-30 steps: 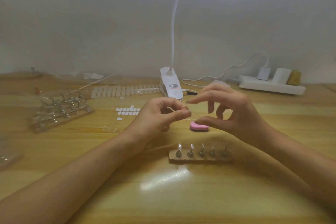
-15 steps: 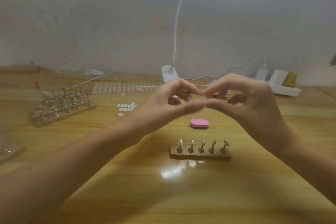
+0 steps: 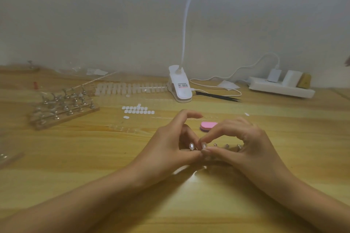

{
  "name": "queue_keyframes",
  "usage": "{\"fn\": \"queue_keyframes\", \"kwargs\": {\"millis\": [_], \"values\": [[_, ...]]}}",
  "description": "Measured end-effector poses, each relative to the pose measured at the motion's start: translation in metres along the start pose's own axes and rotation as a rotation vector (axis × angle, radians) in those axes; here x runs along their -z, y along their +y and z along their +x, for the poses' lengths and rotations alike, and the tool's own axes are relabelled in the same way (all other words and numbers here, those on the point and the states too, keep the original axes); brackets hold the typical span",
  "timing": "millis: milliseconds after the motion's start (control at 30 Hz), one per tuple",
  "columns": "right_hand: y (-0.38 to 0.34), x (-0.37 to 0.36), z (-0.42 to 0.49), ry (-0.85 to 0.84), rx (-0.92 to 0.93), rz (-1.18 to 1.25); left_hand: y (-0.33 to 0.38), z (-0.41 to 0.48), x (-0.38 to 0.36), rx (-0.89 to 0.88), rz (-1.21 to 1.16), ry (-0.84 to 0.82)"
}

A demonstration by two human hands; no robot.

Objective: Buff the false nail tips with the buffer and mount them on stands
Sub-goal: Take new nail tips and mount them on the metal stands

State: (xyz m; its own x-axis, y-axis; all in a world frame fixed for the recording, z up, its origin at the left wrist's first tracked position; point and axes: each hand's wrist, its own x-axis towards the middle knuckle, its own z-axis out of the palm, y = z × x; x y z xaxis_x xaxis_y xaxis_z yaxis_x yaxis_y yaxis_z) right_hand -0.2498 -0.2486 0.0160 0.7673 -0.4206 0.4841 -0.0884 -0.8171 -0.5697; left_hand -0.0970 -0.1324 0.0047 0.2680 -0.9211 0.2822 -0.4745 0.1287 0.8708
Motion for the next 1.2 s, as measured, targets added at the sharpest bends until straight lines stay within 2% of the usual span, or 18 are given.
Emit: {"fn": "queue_keyframes", "kwargs": {"millis": [467,600,767,833,900,967,1000,1100,1200], "values": [[0.001,-0.005,-0.004,0.039,-0.03,-0.039,0.0,0.0,-0.001,0.001,0.001,0.052],[0.0,0.001,0.001,-0.032,-0.126,0.107,0.001,-0.001,-0.002,-0.011,0.007,0.051],[0.0,0.0,0.009,-0.159,-0.167,0.154,-0.001,0.0,-0.003,-0.027,0.024,0.039],[0.0,0.007,0.013,-0.202,-0.165,0.196,-0.001,0.001,0.001,-0.016,0.054,0.0],[0.005,0.025,0.022,-0.18,-0.15,0.245,-0.001,0.005,0.012,0.042,0.002,-0.138],[0.019,0.047,0.037,-0.118,-0.158,0.201,0.002,0.013,0.026,0.117,-0.075,-0.243],[0.03,0.054,0.045,-0.11,-0.163,0.141,0.003,0.019,0.032,0.146,-0.083,-0.239],[0.063,0.051,0.066,-0.211,-0.241,-0.11,0.005,0.043,0.04,0.157,0.1,-0.11],[0.081,0.029,0.073,-0.272,-0.265,-0.293,-0.002,0.074,0.029,0.059,0.495,-0.073]]}}
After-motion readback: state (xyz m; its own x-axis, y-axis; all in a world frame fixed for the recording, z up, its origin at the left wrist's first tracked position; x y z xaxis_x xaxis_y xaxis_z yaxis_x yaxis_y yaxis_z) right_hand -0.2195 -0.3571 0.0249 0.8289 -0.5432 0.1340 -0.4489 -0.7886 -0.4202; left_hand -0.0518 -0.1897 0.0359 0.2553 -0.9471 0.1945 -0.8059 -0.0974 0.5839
